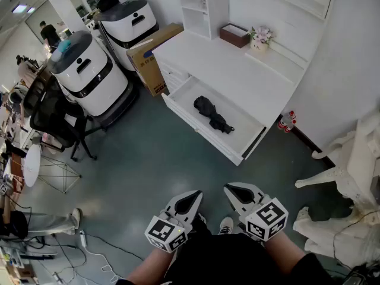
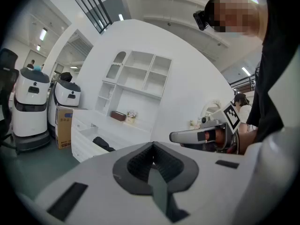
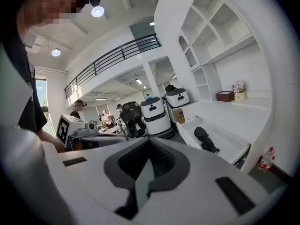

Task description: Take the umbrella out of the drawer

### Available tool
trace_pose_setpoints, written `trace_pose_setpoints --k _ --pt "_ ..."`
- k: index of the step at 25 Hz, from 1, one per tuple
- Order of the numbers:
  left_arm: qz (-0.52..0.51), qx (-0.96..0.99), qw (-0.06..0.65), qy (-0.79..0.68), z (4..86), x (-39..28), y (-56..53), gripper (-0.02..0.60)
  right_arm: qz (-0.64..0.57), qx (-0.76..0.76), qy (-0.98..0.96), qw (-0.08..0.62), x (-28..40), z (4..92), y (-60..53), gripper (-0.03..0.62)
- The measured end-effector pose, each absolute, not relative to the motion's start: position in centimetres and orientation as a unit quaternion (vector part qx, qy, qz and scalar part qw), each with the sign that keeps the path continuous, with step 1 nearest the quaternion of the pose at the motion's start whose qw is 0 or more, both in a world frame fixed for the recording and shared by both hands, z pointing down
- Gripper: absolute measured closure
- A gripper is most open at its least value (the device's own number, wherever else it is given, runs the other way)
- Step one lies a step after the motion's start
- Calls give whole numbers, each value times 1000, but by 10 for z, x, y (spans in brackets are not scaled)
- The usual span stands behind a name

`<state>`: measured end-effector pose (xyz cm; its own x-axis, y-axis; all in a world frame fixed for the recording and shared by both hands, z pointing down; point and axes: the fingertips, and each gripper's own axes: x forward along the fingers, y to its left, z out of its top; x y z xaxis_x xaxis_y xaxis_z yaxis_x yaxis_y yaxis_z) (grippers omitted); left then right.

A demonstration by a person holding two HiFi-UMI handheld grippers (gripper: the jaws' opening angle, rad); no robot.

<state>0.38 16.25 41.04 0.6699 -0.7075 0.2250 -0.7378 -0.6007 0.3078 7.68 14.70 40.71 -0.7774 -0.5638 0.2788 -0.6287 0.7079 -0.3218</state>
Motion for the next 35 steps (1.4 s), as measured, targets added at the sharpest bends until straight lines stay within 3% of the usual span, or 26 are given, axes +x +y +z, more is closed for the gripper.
trace_pose_setpoints --k 35 --pt "78 897 154 -407 415 -29 139 578 223 323 -917 69 49 410 117 592"
